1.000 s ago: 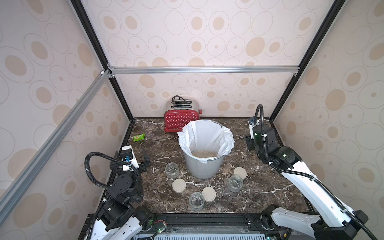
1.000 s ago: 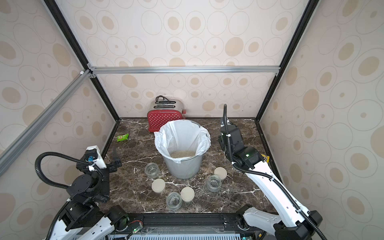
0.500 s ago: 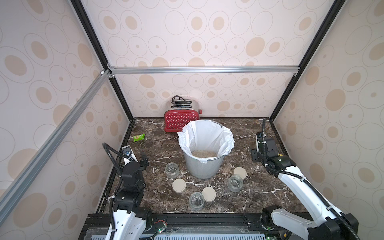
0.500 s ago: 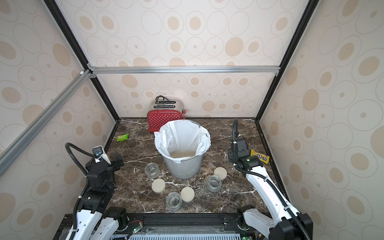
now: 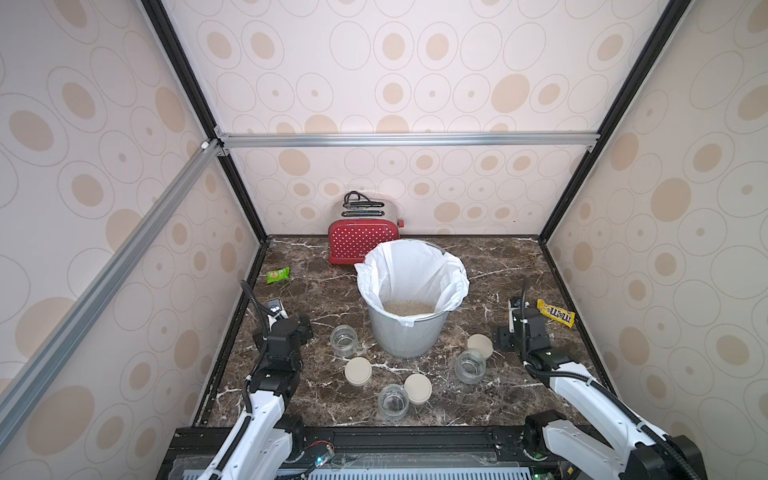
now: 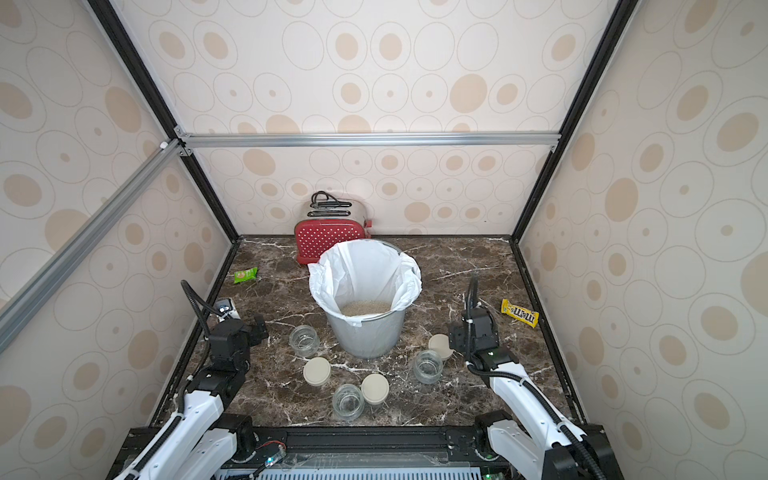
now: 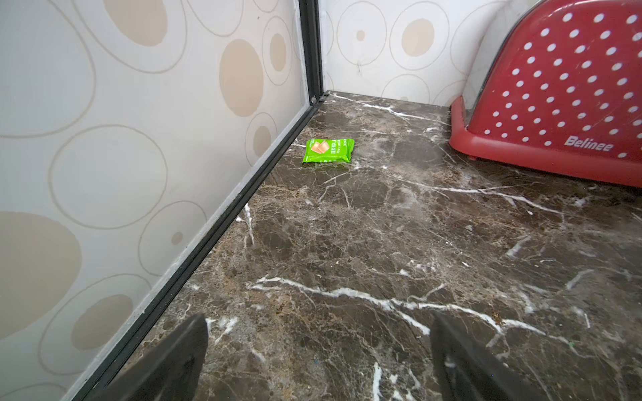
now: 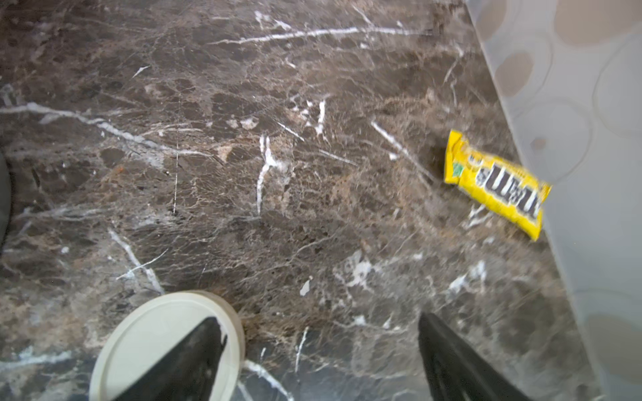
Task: Empty moldy rice from jars
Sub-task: Reset both arms
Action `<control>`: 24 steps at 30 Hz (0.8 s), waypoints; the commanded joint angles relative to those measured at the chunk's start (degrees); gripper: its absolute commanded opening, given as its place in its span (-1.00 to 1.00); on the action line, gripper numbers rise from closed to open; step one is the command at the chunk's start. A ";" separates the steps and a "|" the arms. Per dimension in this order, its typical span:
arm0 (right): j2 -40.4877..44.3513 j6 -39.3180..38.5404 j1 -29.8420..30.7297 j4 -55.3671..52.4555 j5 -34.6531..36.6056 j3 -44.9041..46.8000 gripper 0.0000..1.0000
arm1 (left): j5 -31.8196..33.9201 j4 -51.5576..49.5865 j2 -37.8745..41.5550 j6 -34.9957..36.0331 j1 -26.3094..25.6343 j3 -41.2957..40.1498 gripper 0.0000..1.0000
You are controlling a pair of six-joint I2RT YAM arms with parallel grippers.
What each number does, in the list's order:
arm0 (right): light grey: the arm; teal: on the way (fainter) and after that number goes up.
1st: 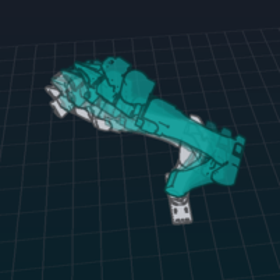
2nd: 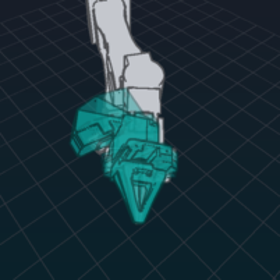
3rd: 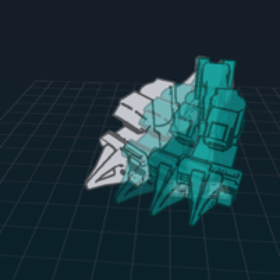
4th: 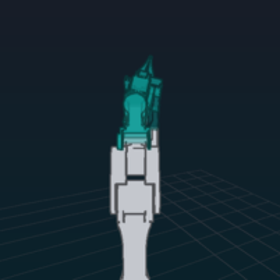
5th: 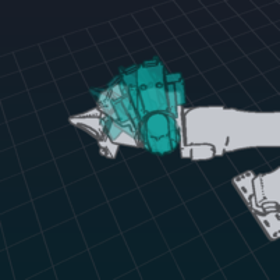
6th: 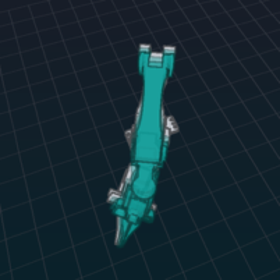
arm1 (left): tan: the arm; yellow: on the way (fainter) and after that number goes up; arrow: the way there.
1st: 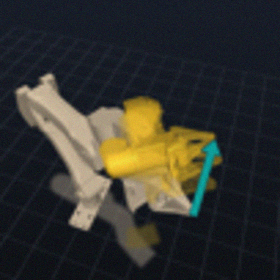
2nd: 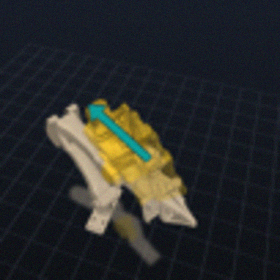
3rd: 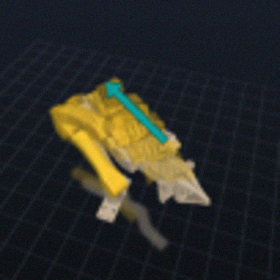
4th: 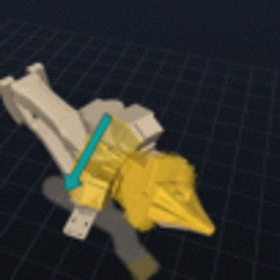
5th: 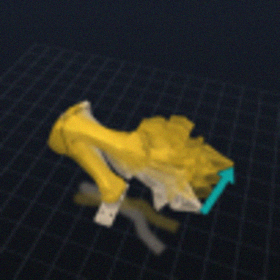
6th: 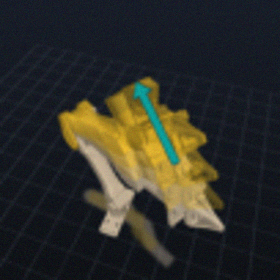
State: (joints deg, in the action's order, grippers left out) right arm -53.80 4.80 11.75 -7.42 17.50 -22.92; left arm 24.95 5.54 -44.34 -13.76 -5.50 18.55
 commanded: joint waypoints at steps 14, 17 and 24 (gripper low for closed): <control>-1.38 -2.91 -1.02 19.86 0.81 6.00 0.98 | 3.52 25.68 -18.34 2.90 0.27 -2.90 0.98; -5.48 -3.02 -1.70 23.00 0.50 4.71 0.98 | 4.33 30.25 -22.45 3.78 0.31 -2.05 0.98; -13.40 -0.58 -7.09 34.95 -5.80 3.89 0.98 | 2.53 32.42 -31.50 7.38 0.31 3.83 0.98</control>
State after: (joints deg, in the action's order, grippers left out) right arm -65.32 2.87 6.55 20.08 15.00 -17.37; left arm 27.94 35.00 -74.46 -9.23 -5.50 18.59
